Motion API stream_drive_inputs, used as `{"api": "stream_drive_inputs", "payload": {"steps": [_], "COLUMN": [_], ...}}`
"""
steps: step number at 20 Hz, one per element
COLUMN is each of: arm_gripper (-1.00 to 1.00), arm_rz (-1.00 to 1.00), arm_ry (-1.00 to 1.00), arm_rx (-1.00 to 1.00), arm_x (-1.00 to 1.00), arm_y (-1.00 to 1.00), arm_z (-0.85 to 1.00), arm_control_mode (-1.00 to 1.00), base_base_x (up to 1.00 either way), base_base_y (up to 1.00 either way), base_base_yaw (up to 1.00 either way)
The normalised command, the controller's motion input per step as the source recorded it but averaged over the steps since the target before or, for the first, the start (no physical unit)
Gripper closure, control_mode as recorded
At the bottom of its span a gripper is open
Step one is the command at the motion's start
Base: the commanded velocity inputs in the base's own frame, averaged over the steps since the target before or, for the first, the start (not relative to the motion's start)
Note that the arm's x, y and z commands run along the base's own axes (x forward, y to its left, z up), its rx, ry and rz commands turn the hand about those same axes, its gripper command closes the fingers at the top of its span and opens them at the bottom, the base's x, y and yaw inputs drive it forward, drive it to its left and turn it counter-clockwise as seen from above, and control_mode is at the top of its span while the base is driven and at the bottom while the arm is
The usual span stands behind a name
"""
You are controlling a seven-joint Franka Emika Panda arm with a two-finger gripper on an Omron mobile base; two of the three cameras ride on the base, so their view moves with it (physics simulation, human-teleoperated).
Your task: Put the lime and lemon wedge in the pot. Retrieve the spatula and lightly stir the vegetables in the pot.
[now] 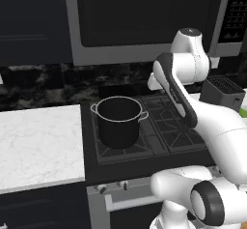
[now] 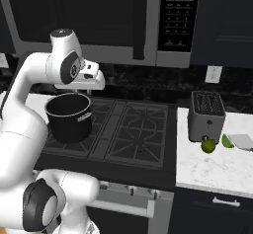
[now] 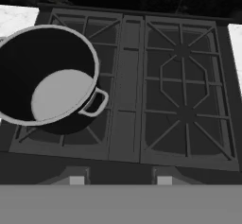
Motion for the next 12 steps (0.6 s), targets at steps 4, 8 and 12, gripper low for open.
{"api": "stream_drive_inputs", "payload": {"steps": [4, 8, 12], "arm_gripper": [-1.0, -1.0, -1.0], "arm_rz": [0.0, 0.0, 0.0], "arm_ry": [0.0, 0.0, 0.0], "arm_rx": [0.0, 0.0, 0.0], "arm_x": [0.0, 0.0, 0.0], "arm_y": [0.0, 0.0, 0.0], "arm_z": [0.0, 0.0, 0.0], "arm_control_mode": [1.0, 1.0, 1.0], "base_base_x": [0.0, 0.0, 0.0], "base_base_y": [-0.03, -0.41, -0.63], "base_base_yaw": [0.0, 0.0, 0.0]}}
